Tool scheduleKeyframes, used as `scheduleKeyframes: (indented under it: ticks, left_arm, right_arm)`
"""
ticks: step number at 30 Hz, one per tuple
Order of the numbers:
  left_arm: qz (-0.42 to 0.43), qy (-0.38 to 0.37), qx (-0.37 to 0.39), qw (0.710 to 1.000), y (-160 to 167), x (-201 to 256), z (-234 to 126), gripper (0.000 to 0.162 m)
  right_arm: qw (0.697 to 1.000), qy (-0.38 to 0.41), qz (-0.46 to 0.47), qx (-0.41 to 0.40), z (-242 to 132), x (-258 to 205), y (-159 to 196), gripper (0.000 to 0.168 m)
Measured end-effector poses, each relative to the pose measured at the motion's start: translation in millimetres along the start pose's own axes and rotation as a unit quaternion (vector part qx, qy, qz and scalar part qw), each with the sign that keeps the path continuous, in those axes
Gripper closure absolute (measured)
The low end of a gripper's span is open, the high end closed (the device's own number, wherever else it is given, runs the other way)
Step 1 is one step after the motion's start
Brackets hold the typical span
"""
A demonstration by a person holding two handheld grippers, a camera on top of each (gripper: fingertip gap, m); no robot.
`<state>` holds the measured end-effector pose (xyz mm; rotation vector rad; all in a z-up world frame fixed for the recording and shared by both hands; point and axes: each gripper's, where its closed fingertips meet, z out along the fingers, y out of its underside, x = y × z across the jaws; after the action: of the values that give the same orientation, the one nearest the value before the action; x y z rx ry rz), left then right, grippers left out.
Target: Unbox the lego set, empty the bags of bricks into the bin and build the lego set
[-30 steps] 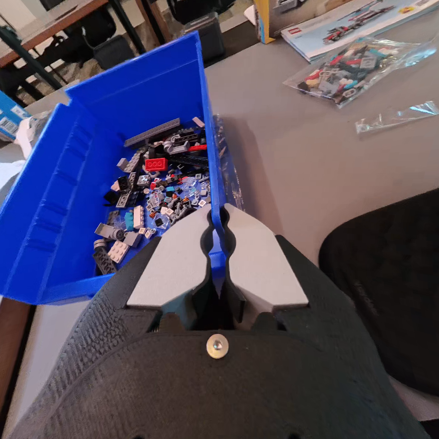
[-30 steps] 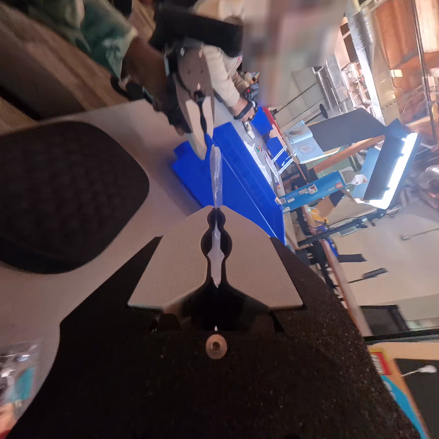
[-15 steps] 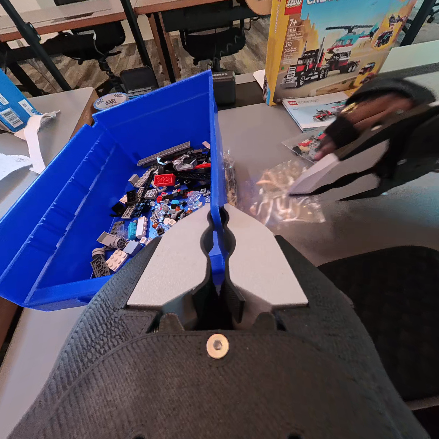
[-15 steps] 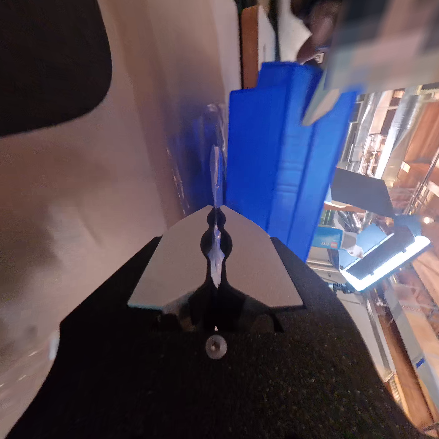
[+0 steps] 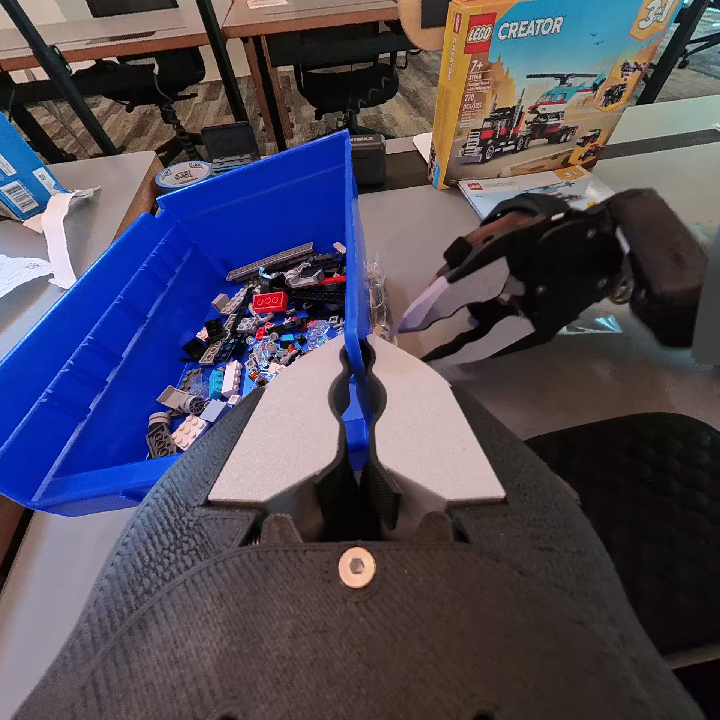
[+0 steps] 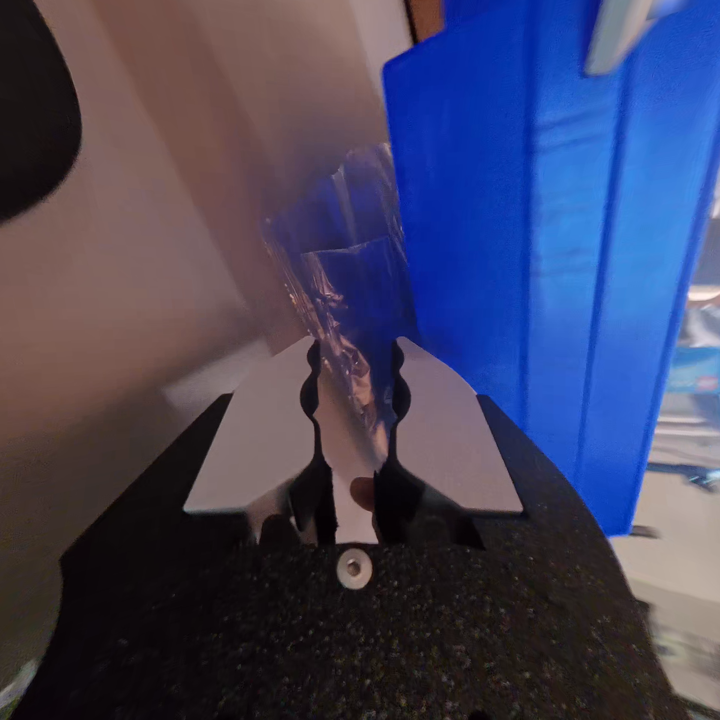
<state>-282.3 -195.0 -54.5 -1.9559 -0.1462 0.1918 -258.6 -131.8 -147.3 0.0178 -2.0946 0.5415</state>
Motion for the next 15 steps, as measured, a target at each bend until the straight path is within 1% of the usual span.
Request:
scheduleKeyframes:
  ticks: [3,5,7,8,12,15]
  left_arm:
    - [0.002,0.000,-0.001,1.000,1.4,0.5,0.4,0.159]
    - [0.002,0.000,0.000,1.000,2.2,0.6,0.4,0.159]
    - [0.001,0.000,0.000,1.000,2.9,0.6,0.6,0.159]
    - [0.001,0.000,0.000,1.000,3.0,0.8,0.6,0.159]
    - [0.006,-0.001,-0.002,1.000,2.9,2.0,1.3,0.159]
    - [0.010,-0.001,-0.004,1.000,2.8,3.3,2.0,0.159]
  right_arm:
    - [0.991,-0.020,0.131,0.016,-10.6,-1.5,1.2,0.163]
    - [0.980,-0.039,0.195,0.017,-7.6,-5.4,1.9,0.165]
    - [0.969,-0.080,0.234,0.005,0.8,-14.5,3.9,0.165]
    - [0.965,-0.088,0.248,-0.007,6.0,-16.2,7.1,0.165]
    - [0.962,-0.088,0.255,-0.040,22.9,-16.6,21.6,0.165]
    - [0.962,-0.090,0.252,-0.049,31.6,-16.5,23.4,0.165]
